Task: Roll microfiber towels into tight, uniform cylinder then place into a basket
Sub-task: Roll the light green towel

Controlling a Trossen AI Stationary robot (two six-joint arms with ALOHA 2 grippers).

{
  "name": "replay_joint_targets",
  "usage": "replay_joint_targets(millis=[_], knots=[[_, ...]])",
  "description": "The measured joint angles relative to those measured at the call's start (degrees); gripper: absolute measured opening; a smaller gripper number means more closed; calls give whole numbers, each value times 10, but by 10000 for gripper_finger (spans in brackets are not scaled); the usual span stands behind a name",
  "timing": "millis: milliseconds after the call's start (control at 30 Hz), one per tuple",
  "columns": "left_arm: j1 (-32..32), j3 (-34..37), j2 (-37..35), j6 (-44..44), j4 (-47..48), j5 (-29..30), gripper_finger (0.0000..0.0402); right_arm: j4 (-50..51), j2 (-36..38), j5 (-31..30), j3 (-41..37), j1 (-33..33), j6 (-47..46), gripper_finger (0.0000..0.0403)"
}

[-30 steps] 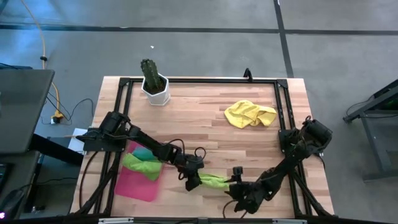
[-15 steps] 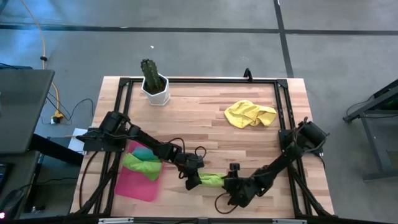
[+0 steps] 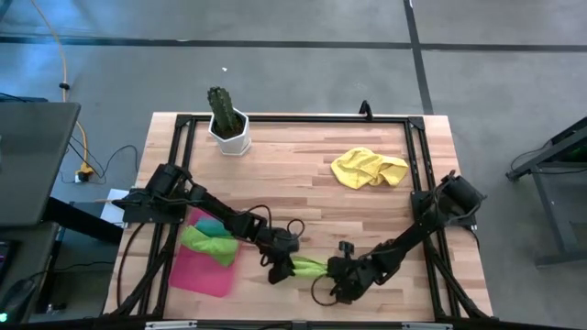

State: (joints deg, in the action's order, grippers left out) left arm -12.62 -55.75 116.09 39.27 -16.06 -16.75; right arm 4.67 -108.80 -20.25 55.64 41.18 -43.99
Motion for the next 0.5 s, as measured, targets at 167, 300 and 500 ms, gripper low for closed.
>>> replay_joint_targets(millis=[167,300,500], knots=[[4,2,-10,-105,-6,3,127,1,3,55,0,-22,-75,16],[4,4,-27,-220,4,23,128,7,6,77,0,-34,-132,10],[-20,2,-62,-377,4,97,128,11,8,105,0,-49,-193,11]])
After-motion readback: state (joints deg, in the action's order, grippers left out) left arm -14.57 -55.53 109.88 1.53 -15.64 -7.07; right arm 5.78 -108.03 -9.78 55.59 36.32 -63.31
